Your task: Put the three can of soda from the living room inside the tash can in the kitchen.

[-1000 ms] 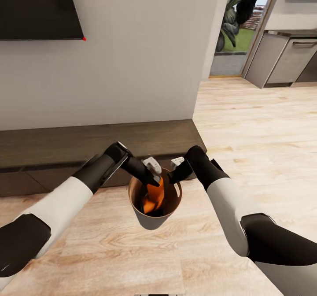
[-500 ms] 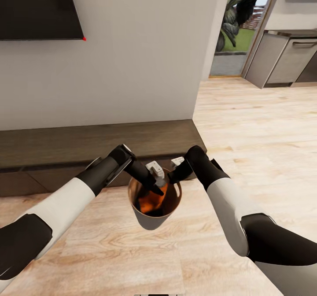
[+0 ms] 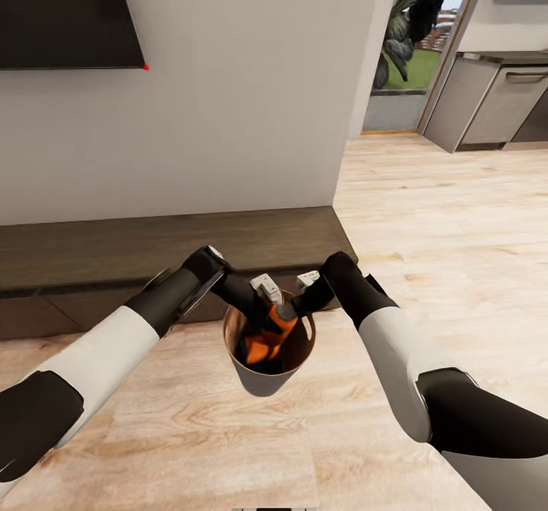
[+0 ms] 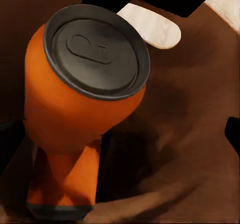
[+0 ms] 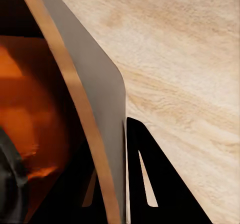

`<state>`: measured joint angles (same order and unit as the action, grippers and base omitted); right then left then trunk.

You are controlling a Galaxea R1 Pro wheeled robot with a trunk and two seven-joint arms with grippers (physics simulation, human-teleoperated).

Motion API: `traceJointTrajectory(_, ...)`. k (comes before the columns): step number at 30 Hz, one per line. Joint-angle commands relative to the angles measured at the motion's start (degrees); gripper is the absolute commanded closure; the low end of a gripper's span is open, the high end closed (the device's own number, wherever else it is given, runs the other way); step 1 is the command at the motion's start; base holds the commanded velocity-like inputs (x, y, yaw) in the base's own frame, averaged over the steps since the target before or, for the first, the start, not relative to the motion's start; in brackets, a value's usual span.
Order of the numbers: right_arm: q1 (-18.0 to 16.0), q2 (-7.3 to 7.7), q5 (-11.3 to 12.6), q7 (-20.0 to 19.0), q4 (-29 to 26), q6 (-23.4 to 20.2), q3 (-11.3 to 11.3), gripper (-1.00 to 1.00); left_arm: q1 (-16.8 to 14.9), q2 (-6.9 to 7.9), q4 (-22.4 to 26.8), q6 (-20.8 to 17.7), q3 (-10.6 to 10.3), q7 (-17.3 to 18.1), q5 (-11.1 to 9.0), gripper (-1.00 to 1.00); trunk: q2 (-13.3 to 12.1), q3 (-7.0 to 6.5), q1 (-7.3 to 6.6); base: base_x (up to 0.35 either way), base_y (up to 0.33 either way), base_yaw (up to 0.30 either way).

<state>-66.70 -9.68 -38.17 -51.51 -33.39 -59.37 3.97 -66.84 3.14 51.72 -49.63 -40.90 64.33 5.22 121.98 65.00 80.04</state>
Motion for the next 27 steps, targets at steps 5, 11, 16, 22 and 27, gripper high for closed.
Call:
traceJointTrajectory(5, 0.0, 0.22, 1.3, -0.3, 0.7, -0.6, -0.2, 1.00, 0.8, 9.52, 6.8, 0.2, 2.9, 6.4, -0.5, -1.00, 0.0, 0.00, 0.00, 0.000, 0.000, 0.000)
traceJointTrajectory(11, 0.0, 0.36, 1.3, -0.3, 0.8, -0.6, -0.3, 1.00, 4.3, 14.80, 12.2, 2.0, 15.5, 12.2, -0.5, -1.00, 0.0, 0.00, 0.00, 0.000, 0.000, 0.000)
traceJointTrajectory(16, 0.0, 0.43, 1.3, -0.3, 0.9, -0.6, -0.5, 1.00, 9.6, 15.89, 14.9, 6.4, 31.9, 18.7, -0.3, -1.00, 0.0, 0.00, 0.00, 0.000, 0.000, 0.000)
traceJointTrajectory(22, 0.1, 1.00, 1.3, -0.3, 0.9, -0.6, -0.5, 1.00, 14.8, 16.03, 15.5, 10.1, 40.7, 19.6, -0.3, -1.00, 0.0, 0.00, 0.00, 0.000, 0.000, 0.000)
traceJointTrajectory(27, 0.1, 1.77, 1.3, -0.3, 0.9, -0.6, -0.8, 1.00, 19.9, 15.64, 15.7, 14.4, 48.3, 16.1, -0.2, -1.00, 0.0, 0.00, 0.00, 0.000, 0.000, 0.000)
